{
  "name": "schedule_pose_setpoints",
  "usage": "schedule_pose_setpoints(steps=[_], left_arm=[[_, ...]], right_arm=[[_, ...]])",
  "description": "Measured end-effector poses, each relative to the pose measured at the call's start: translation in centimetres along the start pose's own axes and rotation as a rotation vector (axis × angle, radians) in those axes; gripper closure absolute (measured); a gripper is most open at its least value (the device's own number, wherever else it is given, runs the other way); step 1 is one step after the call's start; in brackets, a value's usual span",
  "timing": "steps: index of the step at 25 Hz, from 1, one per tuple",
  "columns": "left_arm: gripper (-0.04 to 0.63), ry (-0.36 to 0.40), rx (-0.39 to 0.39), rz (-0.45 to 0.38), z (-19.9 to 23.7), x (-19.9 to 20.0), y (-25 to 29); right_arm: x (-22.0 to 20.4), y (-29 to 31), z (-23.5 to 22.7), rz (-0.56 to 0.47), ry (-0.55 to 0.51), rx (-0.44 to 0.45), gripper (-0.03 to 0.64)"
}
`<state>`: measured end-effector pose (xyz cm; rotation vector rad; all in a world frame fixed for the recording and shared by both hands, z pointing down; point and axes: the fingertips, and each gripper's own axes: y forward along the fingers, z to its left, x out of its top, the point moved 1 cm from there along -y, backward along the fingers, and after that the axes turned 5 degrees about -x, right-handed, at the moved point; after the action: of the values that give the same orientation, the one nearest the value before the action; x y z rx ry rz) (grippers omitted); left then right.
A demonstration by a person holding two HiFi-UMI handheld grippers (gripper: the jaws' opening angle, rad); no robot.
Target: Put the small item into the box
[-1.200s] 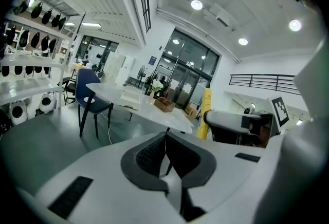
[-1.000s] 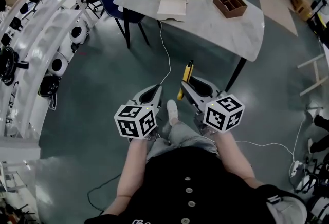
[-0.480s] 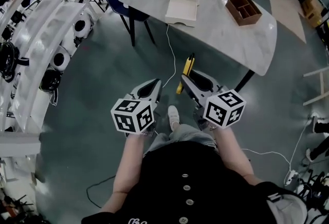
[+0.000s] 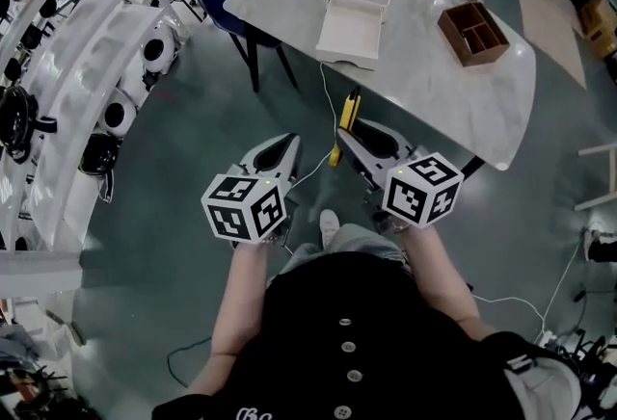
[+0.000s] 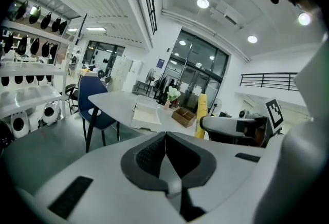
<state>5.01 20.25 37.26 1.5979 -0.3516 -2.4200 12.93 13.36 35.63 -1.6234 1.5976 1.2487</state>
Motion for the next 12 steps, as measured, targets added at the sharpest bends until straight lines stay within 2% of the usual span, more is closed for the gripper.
schedule_pose_setpoints(steps=[7, 12], left_arm=[[0.577, 0.000, 0.010, -0.005, 1.9, 1.8, 3.7], [0.577, -0.016, 0.014, -0.002, 2.7, 2.1, 4.6]], right_arm=[[1.9, 3.0, -3.2, 0.001, -0.015, -0.001, 0.499], [1.9, 4.1, -3.9, 0.012, -0.013, -0.002, 0.499]])
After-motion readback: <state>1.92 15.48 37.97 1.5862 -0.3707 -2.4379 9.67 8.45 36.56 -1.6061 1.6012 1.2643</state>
